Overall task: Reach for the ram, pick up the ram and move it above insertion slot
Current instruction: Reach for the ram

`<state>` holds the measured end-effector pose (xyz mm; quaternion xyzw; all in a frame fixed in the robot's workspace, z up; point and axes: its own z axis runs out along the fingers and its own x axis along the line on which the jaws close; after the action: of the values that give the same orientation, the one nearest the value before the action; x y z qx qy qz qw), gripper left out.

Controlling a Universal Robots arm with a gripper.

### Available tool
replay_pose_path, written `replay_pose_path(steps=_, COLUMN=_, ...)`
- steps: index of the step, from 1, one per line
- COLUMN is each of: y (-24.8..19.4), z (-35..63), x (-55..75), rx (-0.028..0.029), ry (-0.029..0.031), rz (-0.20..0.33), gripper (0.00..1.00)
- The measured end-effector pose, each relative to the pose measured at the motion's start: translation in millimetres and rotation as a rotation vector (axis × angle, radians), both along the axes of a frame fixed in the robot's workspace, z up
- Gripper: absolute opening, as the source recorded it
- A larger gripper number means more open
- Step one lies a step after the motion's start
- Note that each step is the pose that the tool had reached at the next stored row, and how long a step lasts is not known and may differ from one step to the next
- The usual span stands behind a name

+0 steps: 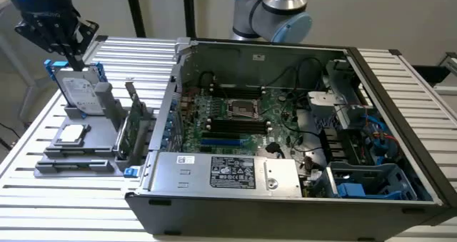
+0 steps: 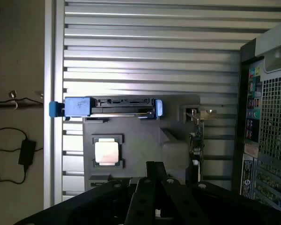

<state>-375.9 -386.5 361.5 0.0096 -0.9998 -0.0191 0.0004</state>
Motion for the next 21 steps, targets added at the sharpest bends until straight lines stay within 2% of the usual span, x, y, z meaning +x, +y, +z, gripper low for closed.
replay_pose_path(steps=16, y=-0.5, z=0.2, x=-0.1, rx=-0.0002, ry=0.0003, rz=0.0, gripper=0.11)
replay_pose_path(steps=18, y=-5.0, z=0.0, x=0.0, rx=0.0, ry=0.0, rz=0.0, gripper=0.11)
replay_pose_path(steps=21, y=-18.0, z=0.0, x=-0.1, rx=0.0001, ry=-0.0001, rz=0.0, gripper=0.11)
